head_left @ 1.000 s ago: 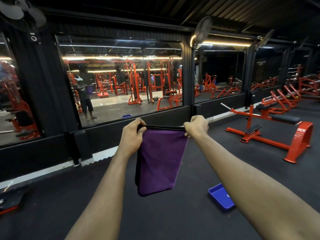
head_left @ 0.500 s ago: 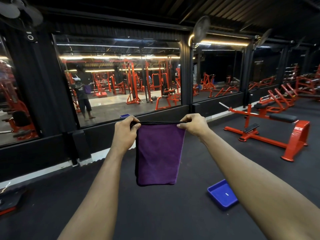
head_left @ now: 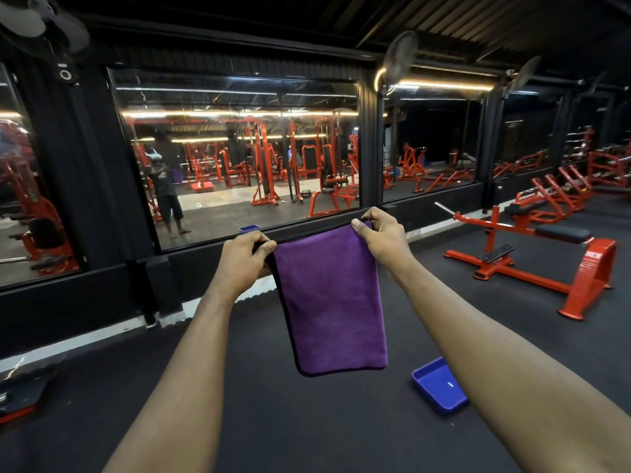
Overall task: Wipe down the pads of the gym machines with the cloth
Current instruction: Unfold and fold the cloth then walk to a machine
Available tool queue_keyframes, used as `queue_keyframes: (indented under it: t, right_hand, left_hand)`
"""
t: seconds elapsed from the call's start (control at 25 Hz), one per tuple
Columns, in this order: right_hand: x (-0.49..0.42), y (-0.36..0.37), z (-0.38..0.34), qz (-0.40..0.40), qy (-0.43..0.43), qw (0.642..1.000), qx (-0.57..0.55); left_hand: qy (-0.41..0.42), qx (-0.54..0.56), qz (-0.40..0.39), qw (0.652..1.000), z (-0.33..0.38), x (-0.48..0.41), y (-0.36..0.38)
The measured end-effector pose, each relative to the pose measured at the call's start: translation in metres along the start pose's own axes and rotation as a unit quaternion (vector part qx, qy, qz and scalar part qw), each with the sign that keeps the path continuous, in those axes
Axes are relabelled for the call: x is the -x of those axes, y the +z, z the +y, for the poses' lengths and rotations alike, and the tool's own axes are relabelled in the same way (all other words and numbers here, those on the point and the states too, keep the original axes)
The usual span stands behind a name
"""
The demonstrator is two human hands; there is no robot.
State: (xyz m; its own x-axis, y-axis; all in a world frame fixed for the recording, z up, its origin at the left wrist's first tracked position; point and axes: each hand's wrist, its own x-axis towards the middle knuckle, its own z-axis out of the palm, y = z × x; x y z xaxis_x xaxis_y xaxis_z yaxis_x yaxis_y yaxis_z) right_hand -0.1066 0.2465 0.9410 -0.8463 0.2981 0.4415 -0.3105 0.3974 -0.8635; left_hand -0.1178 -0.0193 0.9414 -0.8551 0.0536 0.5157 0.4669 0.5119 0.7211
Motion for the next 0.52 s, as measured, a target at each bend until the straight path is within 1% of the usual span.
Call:
queue_keyframes:
  t: [0.08, 0.16, 0.2, 0.28, 0.36, 0.44, 0.52]
  right_hand:
    - [0.003, 0.002, -0.001, -0.025, -0.008, 0.999, -0.025]
    - [0.004, 0.006, -0.002, -0.05, -0.015, 0.998, -0.041]
    - [0.004, 0.008, -0.003, -0.07, -0.018, 0.996, -0.045]
    - [0.005, 0.013, -0.006, -0.124, -0.029, 0.991, -0.035]
    - [0.007, 0.018, -0.009, -0.166, -0.05, 0.985, -0.026]
    - [0.009, 0.021, -0.009, -0.176, -0.063, 0.982, -0.036]
    - [0.011, 0.019, -0.004, -0.167, -0.056, 0.983, -0.055]
  left_hand:
    - [-0.016, -0.033, -0.033, 0.999, -0.003, -0.002, -0.006]
    - [-0.021, -0.089, -0.054, 0.994, -0.005, -0.005, -0.009]
    - [-0.022, -0.093, -0.064, 0.993, -0.005, -0.006, -0.008]
    - [-0.018, -0.03, -0.105, 0.994, -0.002, -0.009, -0.001]
    - [0.005, 0.026, -0.177, 0.984, 0.012, -0.008, 0.014]
    - [0.047, 0.0, -0.223, 0.974, 0.025, -0.012, 0.03]
    - [0.07, -0.055, -0.228, 0.97, 0.033, -0.016, 0.042]
